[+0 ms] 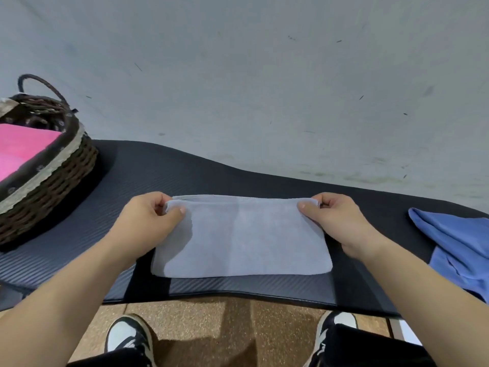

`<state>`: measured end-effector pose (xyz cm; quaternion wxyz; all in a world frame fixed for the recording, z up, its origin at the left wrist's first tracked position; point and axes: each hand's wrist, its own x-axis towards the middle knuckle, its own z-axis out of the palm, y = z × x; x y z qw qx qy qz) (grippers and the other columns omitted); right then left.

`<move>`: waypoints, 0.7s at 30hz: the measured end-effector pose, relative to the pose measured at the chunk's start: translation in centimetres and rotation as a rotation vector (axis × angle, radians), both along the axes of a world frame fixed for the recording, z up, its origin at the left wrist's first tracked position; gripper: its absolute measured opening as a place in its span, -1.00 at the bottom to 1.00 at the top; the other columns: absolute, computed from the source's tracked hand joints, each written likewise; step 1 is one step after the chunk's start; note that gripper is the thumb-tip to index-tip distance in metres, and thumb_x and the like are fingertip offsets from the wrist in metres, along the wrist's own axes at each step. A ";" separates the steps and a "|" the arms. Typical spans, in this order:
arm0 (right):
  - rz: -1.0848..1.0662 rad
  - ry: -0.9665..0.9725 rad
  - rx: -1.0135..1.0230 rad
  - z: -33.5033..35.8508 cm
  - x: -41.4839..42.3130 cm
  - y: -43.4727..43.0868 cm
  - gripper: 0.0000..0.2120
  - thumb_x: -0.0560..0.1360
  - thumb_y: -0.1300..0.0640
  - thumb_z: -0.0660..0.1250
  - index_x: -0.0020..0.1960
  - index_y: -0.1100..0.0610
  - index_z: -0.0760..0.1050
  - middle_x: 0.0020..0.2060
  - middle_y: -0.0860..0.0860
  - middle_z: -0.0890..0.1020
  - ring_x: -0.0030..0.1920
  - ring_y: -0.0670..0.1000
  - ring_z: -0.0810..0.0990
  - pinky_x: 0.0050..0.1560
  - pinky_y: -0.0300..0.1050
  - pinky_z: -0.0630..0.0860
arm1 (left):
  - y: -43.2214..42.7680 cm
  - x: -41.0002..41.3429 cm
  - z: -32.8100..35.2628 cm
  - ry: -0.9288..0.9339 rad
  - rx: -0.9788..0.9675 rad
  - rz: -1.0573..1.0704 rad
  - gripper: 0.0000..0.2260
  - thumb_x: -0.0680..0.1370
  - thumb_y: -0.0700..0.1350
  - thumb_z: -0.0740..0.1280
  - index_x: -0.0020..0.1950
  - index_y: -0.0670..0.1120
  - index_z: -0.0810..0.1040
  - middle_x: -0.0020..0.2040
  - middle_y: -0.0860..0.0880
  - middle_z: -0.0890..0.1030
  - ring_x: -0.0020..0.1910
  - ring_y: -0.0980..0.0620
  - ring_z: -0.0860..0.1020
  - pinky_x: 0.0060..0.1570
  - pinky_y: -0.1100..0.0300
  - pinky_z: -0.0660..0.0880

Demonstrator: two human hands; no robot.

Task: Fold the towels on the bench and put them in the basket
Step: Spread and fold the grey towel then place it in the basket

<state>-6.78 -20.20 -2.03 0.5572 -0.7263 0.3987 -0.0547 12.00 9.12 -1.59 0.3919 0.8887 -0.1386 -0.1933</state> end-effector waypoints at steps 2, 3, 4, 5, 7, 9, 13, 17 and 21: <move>-0.009 0.011 -0.054 -0.5 0.4 0.0 -0.77 0.56 0.05 0.47 -0.04 0.25 0.63 -0.07 0.20 0.72 -0.16 0.02 0.66 -0.10 -0.04 0.60 | -0.5 0.3 -0.2 0.007 0.024 0.038 -0.87 0.59 -0.05 0.42 -0.12 -0.04 0.66 -0.17 -0.06 0.69 -0.12 -0.08 0.64 -0.24 0.11 0.49; -0.009 0.020 -0.079 -0.7 0.6 -0.1 -0.76 0.56 0.05 0.46 -0.04 0.26 0.63 -0.05 0.23 0.70 -0.16 0.04 0.63 -0.10 -0.02 0.58 | -0.6 0.6 -0.3 0.012 0.031 0.047 -0.87 0.60 -0.05 0.41 -0.12 -0.04 0.66 -0.16 -0.05 0.69 -0.10 -0.07 0.64 -0.22 0.11 0.50; -0.016 0.032 -0.098 -0.8 0.8 -0.1 -0.75 0.56 0.05 0.45 -0.04 0.26 0.62 -0.04 0.26 0.69 -0.17 0.05 0.61 -0.11 -0.02 0.56 | -0.7 0.8 -0.4 0.014 0.038 0.049 -0.87 0.61 -0.04 0.39 -0.11 -0.04 0.65 -0.14 -0.06 0.69 -0.10 -0.07 0.64 -0.21 0.10 0.50; -0.024 0.047 -0.112 -0.9 1.0 -0.1 -0.74 0.56 0.05 0.44 -0.04 0.27 0.61 -0.03 0.27 0.68 -0.17 0.05 0.59 -0.12 -0.02 0.54 | -0.9 1.0 -0.4 0.010 0.047 0.047 -0.86 0.62 -0.04 0.38 -0.09 -0.04 0.65 -0.14 -0.06 0.69 -0.09 -0.07 0.64 -0.20 0.09 0.51; -0.038 0.076 -0.129 -1.1 1.4 -0.2 -0.75 0.56 0.06 0.41 -0.05 0.28 0.60 -0.02 0.27 0.67 -0.17 0.06 0.57 -0.13 -0.02 0.52 | -1.1 1.2 -0.6 -0.018 0.072 0.040 -0.86 0.63 -0.02 0.36 -0.07 -0.04 0.63 -0.12 -0.06 0.68 -0.09 -0.06 0.62 -0.20 0.09 0.50; -0.046 0.100 -0.154 -1.1 1.6 -0.3 -0.76 0.56 0.08 0.39 -0.06 0.28 0.59 -0.03 0.25 0.67 -0.17 0.04 0.55 -0.14 -0.04 0.50 | -1.3 1.5 -0.8 -0.051 0.107 0.041 -0.86 0.63 0.00 0.35 -0.05 -0.03 0.60 -0.11 -0.02 0.65 -0.08 -0.02 0.59 -0.19 0.08 0.50; -0.066 0.107 -0.188 -1.1 1.7 -0.2 -0.80 0.55 0.09 0.39 -0.11 0.23 0.60 -0.09 0.20 0.67 -0.18 0.05 0.56 -0.15 -0.06 0.50 | -1.6 1.8 -1.3 -0.085 0.136 0.046 -0.86 0.63 0.03 0.35 -0.05 0.00 0.57 -0.12 0.00 0.63 -0.08 -0.02 0.58 -0.10 0.01 0.54; -0.035 0.153 -0.399 -0.9 1.6 0.4 -0.90 0.54 0.05 0.41 -0.05 0.08 0.59 -0.15 -0.02 0.64 -0.13 0.01 0.61 -0.21 -0.12 0.51 | -1.8 1.2 -1.3 -0.181 0.174 0.053 -0.81 0.60 0.04 0.39 0.12 -0.03 0.51 0.01 -0.04 0.59 -0.08 0.03 0.53 -0.20 0.09 0.43; 0.086 0.208 -0.848 -0.7 1.3 1.3 -0.66 0.55 -0.01 0.39 0.30 0.02 0.54 0.20 -0.03 0.53 0.14 0.05 0.56 -0.08 -0.05 0.51 | -2.6 -0.3 -0.1 -0.546 0.243 -0.093 -0.55 0.56 -0.07 0.43 0.43 -0.08 0.46 0.39 -0.11 0.45 0.25 -0.21 0.43 0.12 -0.06 0.44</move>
